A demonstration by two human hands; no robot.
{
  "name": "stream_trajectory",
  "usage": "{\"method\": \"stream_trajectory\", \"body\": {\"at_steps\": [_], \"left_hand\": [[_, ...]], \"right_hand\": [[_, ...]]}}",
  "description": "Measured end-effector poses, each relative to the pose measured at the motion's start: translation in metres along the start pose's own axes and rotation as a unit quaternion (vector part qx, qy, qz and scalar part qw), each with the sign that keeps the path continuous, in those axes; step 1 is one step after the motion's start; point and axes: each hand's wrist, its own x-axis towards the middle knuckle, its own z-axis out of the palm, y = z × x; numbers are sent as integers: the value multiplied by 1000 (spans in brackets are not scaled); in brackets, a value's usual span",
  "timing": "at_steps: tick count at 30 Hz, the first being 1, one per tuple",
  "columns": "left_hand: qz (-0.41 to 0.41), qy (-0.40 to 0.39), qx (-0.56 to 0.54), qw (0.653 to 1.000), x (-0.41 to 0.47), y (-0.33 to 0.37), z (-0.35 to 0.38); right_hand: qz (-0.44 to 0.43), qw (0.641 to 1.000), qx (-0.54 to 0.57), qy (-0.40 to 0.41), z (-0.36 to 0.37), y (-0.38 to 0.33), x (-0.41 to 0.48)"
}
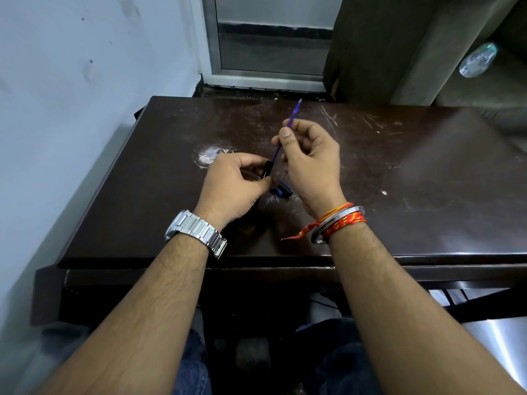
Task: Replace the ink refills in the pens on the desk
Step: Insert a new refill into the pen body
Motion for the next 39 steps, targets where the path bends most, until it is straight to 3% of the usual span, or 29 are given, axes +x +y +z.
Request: {"method": "stream_trajectory", "body": {"at_steps": [5,7,9,12,16,21,27,29,31,34,39], "left_hand": [[18,37,-6,999,1,-1,-1],[15,49,-19,999,1,-2,-1],[10,56,-31,998,1,-2,0],[-5,77,-43,996,1,-3,-1],[-5,82,-62,995,3,-3,-3],[-8,84,-57,995,2,-2,-4],[-20,80,-52,995,2,-2,-3],[-17,73,-52,996,2,-1,-3],[-17,65,-55,996,2,-2,-3],[-23,51,-48,997,1,-1,-3],[-20,-2,-26,999,-1,1,-3]], "right_hand": [[53,997,-22,-52,-1,2,-1],[81,996,-12,-32,-4,4,3],[79,992,-96,-8,-9,9,7],[32,943,-323,-75,-15,16,5],[19,879,-445,-169,-11,22,1],[-7,842,-498,-208,-9,22,1],[-15,824,-522,-221,-7,21,-2],[-10,832,-512,-214,-7,21,-1],[0,874,-458,-161,-6,20,0],[8,943,-329,-44,-7,18,4],[14,992,-118,49,-3,11,7]]}}
